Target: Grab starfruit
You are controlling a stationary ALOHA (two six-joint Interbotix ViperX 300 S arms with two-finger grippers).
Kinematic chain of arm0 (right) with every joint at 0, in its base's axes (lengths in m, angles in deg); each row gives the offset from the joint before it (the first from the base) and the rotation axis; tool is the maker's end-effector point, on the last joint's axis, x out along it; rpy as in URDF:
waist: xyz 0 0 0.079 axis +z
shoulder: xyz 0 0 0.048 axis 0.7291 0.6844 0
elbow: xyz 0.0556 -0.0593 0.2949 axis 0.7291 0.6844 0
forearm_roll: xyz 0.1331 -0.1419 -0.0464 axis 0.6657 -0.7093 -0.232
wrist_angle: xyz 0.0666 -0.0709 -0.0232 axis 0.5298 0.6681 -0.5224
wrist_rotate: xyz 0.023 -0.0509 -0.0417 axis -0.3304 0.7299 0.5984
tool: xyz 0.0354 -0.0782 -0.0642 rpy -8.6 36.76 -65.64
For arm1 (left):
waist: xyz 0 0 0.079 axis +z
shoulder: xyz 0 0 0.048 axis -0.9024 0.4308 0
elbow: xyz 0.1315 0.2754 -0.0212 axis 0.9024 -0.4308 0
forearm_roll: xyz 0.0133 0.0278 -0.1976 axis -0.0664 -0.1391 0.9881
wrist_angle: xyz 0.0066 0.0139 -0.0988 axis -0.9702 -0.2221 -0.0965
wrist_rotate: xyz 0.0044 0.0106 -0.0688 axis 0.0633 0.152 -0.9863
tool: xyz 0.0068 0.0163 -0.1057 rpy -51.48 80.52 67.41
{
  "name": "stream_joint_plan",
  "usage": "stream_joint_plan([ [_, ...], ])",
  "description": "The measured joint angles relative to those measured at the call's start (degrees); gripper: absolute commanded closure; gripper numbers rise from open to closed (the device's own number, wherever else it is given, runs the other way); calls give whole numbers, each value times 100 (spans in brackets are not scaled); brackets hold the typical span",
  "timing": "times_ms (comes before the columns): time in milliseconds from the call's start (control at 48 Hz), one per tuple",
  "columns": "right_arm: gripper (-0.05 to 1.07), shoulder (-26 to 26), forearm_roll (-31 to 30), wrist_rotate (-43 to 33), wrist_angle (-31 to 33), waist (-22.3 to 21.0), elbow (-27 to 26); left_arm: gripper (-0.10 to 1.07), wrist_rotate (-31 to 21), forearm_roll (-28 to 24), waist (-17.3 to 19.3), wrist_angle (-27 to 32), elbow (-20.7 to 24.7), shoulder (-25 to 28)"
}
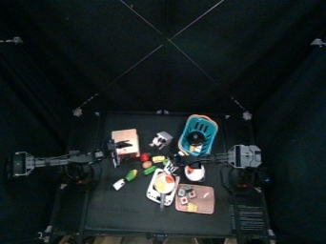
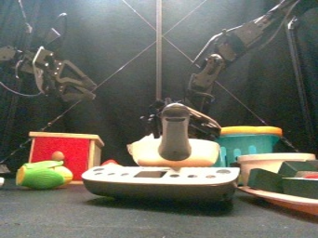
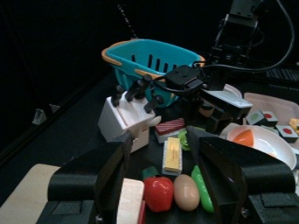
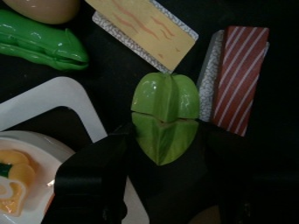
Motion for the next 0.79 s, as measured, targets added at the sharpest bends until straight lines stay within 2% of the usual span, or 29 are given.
stream_joint_plan([
  [208, 32, -105, 9, -9, 176, 0, -9, 9, 9, 0, 0, 0, 0, 0],
  [479, 32, -492, -18, -9, 439, 9, -9, 9, 0, 0, -44, 0, 0, -9],
  [792, 32, -545, -18, 0, 510, 18, -70, 9, 0, 0, -123, 0, -9, 0],
])
